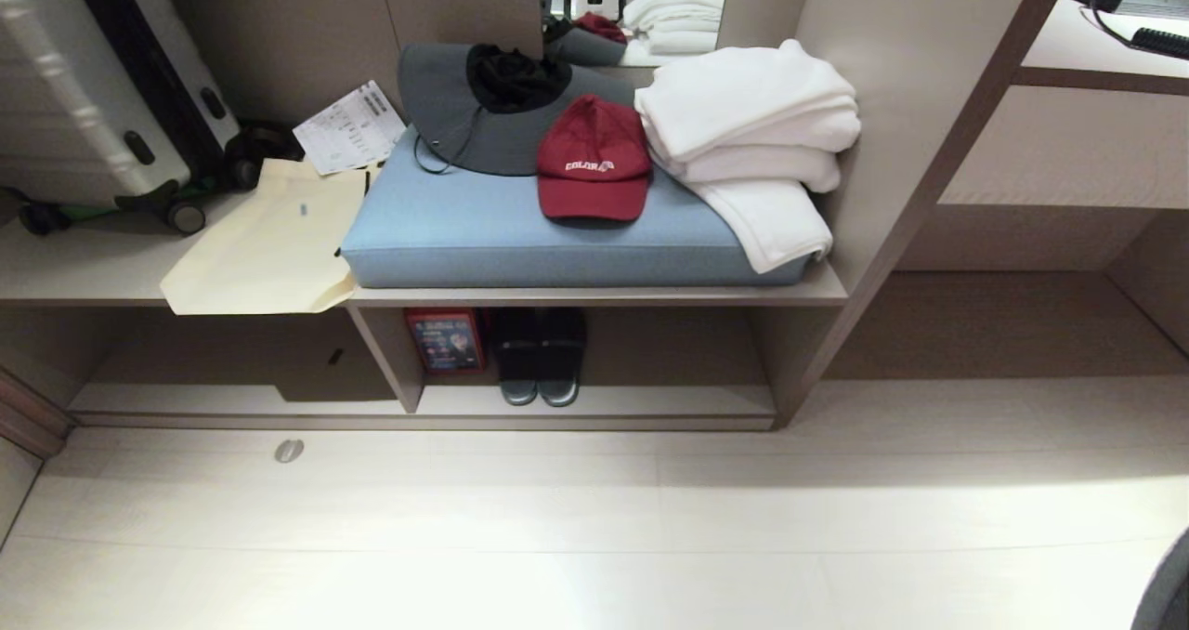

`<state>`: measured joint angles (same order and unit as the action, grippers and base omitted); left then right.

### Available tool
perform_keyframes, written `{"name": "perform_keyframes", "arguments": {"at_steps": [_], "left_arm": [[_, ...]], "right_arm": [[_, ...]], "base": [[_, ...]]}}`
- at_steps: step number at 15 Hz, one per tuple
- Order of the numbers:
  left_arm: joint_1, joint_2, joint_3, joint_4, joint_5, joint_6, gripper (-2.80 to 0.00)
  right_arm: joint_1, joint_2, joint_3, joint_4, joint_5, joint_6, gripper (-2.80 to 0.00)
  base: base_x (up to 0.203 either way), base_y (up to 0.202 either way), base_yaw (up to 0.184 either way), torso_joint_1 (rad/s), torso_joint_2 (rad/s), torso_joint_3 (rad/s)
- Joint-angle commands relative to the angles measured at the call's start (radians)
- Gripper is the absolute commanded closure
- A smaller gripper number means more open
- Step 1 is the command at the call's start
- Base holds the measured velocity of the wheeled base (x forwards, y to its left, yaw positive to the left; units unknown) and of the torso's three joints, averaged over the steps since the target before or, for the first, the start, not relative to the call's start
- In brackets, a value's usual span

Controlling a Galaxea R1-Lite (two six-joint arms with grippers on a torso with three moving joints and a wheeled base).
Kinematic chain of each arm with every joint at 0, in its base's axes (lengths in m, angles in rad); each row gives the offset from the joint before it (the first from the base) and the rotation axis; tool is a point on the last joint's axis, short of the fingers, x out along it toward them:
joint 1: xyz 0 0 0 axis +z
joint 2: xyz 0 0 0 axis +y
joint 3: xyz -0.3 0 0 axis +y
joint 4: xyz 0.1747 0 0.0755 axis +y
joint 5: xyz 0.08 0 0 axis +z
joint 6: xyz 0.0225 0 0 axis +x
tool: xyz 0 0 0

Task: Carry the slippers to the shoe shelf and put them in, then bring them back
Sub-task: Place the slippers into the shoe cabinet

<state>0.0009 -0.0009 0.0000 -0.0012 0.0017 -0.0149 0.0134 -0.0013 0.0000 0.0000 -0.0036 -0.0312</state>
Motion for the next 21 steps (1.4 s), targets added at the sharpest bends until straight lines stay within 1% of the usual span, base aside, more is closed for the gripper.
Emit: {"name": "perform_keyframes", "arguments": {"at_steps": [1, 21], "left_arm": [[0.001, 0.001, 0.001, 0.000, 0.000, 0.000, 0.00], [0.000, 0.001, 0.001, 0.000, 0.001, -0.002, 0.00]], "right_arm": [[0.000, 0.000, 0.000, 0.000, 0.001, -0.001, 0.00], [0.000, 0.001, 0.000, 0.000, -0.001, -0.001, 0.00]], "base": [[0.000, 0.000, 0.000, 0.002, 0.00, -0.198], [0.000, 0.000, 0.000, 0.004, 0.00, -0.198]]}}
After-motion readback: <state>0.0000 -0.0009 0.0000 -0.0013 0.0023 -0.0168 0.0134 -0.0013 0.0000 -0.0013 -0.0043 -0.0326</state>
